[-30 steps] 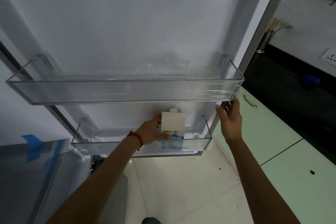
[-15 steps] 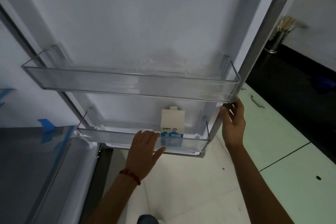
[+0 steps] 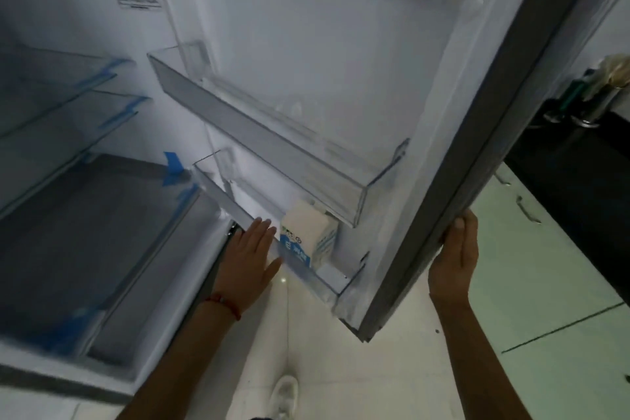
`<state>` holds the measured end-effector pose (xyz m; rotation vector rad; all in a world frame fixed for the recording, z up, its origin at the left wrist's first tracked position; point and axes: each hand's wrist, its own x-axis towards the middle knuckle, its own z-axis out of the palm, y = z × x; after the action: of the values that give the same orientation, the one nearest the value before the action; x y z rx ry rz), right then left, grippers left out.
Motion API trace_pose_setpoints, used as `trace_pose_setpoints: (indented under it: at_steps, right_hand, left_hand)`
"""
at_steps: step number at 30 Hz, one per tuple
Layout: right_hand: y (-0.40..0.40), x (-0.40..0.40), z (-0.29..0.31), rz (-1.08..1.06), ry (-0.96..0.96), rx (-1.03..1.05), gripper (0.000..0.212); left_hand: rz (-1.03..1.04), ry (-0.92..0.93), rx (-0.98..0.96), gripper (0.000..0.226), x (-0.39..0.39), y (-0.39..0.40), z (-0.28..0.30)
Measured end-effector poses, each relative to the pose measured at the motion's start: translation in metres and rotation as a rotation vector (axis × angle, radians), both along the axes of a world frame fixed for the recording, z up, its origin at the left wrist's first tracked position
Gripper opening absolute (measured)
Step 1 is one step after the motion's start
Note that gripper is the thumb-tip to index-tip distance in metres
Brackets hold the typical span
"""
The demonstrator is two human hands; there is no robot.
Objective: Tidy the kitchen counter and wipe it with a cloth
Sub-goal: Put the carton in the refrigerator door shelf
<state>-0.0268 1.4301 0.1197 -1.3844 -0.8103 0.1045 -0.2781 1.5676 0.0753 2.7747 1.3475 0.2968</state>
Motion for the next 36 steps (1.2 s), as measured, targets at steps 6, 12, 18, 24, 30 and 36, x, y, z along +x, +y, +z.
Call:
trace_pose_setpoints:
  at_steps: [6, 12, 18, 24, 30, 36]
  right_hand:
    - [-0.025, -0.060, -0.011, 0.038, 0.019, -0.015, 0.015]
    - [-0.038, -0.121, -0.014, 0.030, 0.018, -0.075, 0.017]
    - [-0.041, -0.185, -0.019, 0.088, 0.022, -0.069, 0.073]
    - [-0.034, -0.271, -0.010, 0.127, -0.041, -0.065, 0.083]
    - [-0.017, -0.339, -0.015, 0.244, -0.096, -0.160, 0.087]
    - [0.002, -0.395, -0.008, 0.182, -0.173, -0.116, 0.061]
  left_hand:
    - [0.141, -0.046, 0.097, 0.058, -0.067, -0.037, -0.003]
    - [0.420, -0.294, 0.477, 0.051, -0.152, -0.080, 0.033]
    - [0.601, -0.606, 0.729, 0.059, -0.238, -0.080, 0.067]
    - [0.500, -0.709, 0.578, 0.058, -0.284, -0.050, 0.081]
    - [0.322, -0.673, 0.583, 0.050, -0.315, -0.036, 0.071]
    - [0.189, -0.600, 0.571, 0.048, -0.344, -0.030, 0.072]
